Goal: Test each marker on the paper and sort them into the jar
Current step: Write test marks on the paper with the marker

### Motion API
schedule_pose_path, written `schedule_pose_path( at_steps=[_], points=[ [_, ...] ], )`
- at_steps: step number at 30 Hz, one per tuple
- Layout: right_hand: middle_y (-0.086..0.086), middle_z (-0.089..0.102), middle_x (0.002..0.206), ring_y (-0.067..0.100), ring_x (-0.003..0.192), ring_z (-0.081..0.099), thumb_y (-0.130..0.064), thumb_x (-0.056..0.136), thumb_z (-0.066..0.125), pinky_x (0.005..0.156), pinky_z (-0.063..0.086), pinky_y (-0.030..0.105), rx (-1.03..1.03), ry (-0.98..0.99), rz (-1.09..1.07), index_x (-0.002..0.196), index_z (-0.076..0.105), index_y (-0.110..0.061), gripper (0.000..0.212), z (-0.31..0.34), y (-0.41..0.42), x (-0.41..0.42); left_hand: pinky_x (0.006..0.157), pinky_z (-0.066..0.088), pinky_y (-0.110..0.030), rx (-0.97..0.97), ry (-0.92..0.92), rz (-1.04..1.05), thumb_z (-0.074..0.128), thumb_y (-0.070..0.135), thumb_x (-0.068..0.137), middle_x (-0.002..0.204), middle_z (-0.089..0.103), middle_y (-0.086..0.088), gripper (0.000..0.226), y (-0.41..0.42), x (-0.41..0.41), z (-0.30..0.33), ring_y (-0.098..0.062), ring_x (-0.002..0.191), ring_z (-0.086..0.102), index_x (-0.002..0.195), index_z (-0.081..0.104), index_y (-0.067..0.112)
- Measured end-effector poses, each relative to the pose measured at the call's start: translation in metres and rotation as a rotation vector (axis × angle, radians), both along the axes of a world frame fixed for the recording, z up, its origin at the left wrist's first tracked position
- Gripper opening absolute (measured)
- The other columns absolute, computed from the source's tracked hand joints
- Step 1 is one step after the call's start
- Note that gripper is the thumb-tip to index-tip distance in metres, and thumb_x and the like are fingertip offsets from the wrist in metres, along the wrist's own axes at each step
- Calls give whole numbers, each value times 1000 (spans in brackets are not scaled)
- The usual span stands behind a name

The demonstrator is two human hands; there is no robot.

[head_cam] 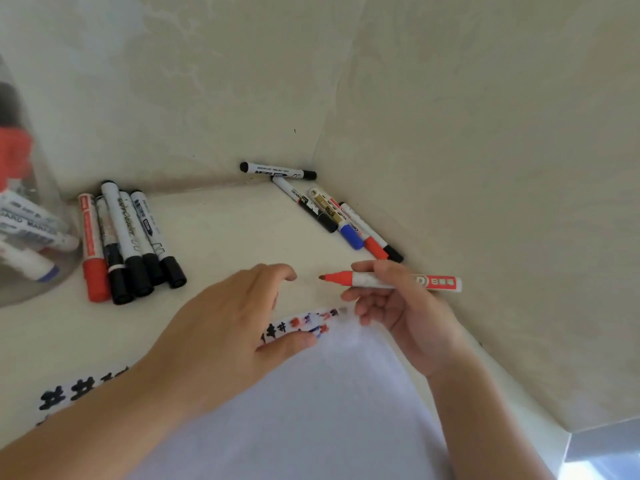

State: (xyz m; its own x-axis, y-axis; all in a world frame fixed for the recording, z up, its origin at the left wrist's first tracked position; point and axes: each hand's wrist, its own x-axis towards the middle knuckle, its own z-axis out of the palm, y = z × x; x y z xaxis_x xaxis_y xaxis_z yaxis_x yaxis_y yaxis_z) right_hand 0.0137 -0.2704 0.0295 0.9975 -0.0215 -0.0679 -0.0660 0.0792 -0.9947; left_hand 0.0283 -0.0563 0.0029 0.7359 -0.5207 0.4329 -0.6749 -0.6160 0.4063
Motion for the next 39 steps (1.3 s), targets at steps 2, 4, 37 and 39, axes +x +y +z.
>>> schedule_pose_path(
  at_steps=[2, 4, 37, 39],
  points=[
    [3, 64, 59, 14, 50, 50, -18, 82, 65, 47, 42, 20, -134, 43, -133, 64, 70, -18, 18, -4, -7, 1, 59, 45, -25, 73, -27, -12, 35, 68, 75, 92, 52, 8, 62, 1, 3, -7, -12, 76, 53, 111, 51, 21],
    [-3, 54, 52, 8, 45, 40, -20, 79, 69, 44, 33, 17, -265, 51, -196, 55, 59, -21, 27, -10, -6, 3, 67, 44, -29, 142, -32, -20, 35, 69, 73, 96, 52, 6, 61, 0, 6, -11, -16, 80, 51, 109, 55, 23],
    [-4, 40, 50, 9, 50, 37, -4, 73, 58, 46, 32, 21, -573, -79, -165, 54, 37, -11, 29, -30, 10, 6, 63, 40, -31, 224, -4, 6, 37, 67, 72, 89, 52, 6, 54, -2, 5, -17, -16, 74, 47, 98, 62, 26],
    [0, 37, 51, 13, 52, 36, -9, 69, 57, 47, 31, 24, -567, -49, -151, 53, 34, -12, 28, -30, 10, 6, 63, 40, -30, 220, -5, 1, 37, 67, 72, 88, 52, 6, 54, -2, 5, -17, -15, 73, 47, 98, 62, 26]
  ],
)
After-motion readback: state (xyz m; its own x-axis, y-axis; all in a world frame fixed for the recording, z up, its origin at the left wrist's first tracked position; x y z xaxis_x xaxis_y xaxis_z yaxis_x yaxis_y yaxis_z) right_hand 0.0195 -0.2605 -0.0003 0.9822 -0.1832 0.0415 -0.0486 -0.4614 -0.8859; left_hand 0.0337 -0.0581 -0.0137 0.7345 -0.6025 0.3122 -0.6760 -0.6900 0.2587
